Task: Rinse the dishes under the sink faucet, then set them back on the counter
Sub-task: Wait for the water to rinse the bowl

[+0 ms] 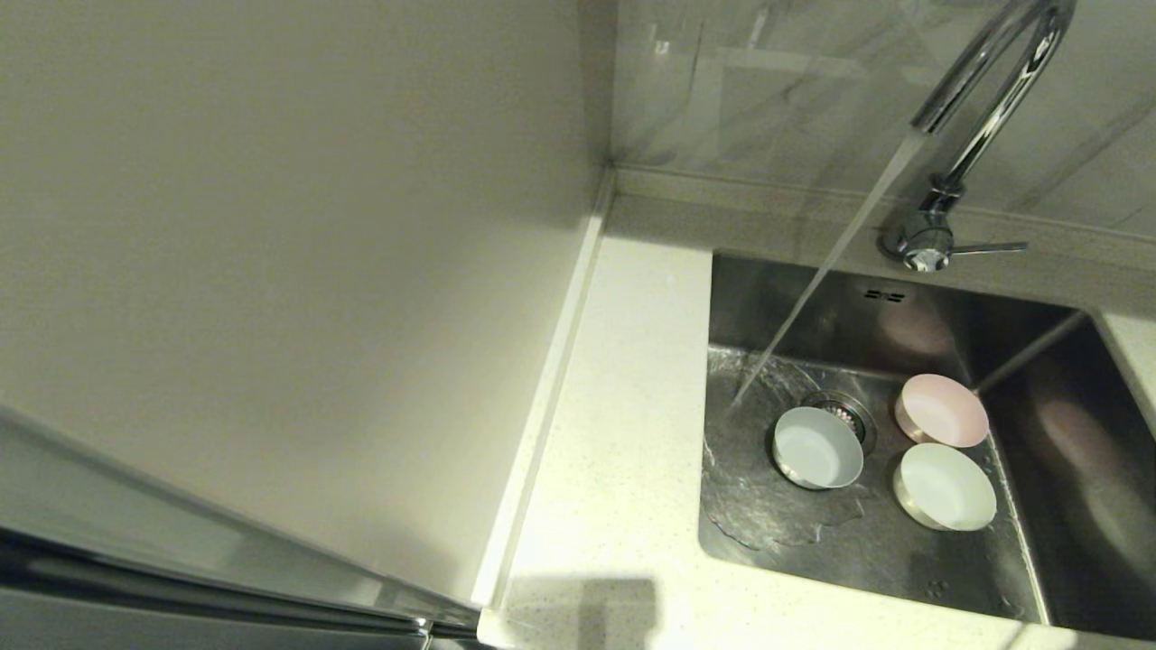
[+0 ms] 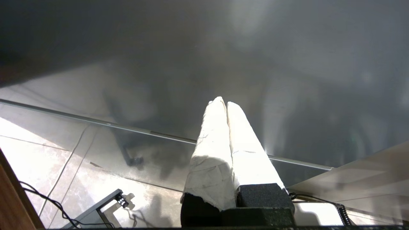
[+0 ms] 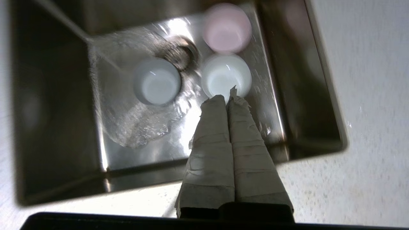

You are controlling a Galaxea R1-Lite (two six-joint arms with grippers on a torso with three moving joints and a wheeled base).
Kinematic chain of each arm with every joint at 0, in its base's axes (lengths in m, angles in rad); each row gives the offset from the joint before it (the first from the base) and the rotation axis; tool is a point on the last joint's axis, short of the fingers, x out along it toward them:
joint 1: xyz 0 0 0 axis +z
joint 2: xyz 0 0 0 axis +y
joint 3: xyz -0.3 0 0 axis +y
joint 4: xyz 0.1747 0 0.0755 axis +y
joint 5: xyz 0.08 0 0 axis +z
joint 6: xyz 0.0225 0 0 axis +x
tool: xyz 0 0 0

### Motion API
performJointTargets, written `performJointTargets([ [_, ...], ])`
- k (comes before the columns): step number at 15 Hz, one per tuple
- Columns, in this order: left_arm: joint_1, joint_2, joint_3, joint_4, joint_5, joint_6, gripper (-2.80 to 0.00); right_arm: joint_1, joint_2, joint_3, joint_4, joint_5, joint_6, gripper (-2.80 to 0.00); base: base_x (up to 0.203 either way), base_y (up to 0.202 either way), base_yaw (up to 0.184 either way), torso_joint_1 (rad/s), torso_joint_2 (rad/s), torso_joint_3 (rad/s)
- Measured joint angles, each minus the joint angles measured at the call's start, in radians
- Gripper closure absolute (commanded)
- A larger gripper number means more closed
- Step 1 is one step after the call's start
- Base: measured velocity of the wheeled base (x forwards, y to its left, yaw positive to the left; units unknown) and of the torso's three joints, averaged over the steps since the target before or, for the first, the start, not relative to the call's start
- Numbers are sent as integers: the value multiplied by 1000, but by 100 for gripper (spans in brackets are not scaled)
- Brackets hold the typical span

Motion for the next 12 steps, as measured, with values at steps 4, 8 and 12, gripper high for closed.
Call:
performJointTargets([
  [4,0,0,0,0,0,0,0,160,-321,110,-92,-160,-199,0,0,0,0,0,0,0],
  [8,0,0,0,0,0,0,0,274,-477,267,-327,-290,-352,0,0,0,0,0,0,0],
  [12,0,0,0,0,0,0,0,306,-661,343,-158,-256,-362,0,0,0,0,0,0,0],
])
